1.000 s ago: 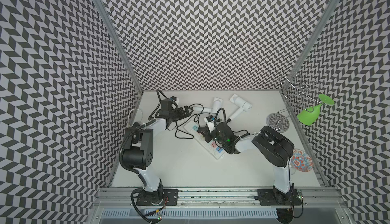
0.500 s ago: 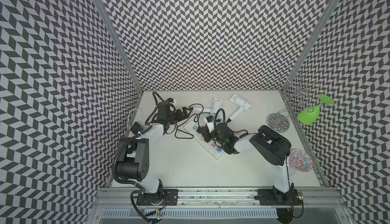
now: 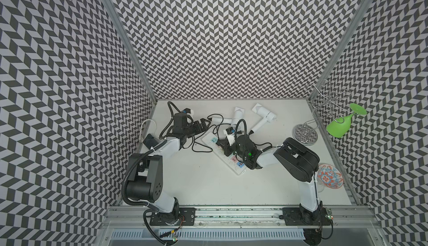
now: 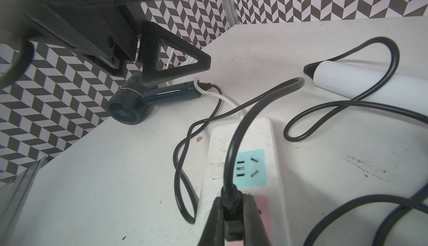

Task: Charge the blow dryers
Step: Insert the plug into the socket.

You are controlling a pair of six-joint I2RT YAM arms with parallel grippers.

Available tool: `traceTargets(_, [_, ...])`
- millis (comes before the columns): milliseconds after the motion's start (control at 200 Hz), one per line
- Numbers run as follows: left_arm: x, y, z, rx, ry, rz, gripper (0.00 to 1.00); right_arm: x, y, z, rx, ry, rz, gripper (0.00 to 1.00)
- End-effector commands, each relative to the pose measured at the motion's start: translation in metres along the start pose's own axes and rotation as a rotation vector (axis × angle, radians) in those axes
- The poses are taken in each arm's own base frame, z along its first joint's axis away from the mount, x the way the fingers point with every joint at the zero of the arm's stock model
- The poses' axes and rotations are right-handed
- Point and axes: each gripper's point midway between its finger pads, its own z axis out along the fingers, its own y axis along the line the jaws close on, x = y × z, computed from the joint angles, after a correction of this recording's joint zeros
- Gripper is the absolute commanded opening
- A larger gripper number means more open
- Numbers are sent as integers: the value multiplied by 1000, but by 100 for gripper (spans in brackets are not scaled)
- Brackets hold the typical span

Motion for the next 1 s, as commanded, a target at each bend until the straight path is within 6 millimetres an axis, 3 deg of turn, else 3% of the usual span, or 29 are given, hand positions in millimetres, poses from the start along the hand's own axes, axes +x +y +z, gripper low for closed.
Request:
traceTargets(0, [-4,-4,-2,3,-24,15,99,10,-4,2,19,25,-21,0])
traceTargets(441, [-4,-5,-4,-1,-30,21,99,56,1,-4,38,157,-69,0])
traceTargets(686, [-1,-4,-5,-2,-29,20,99,67,1,-1,64,215,-112,0])
traceTargets(991, [-1,-4,-7,-6,-33,22,99,104,3,-3,58,333,-105,0])
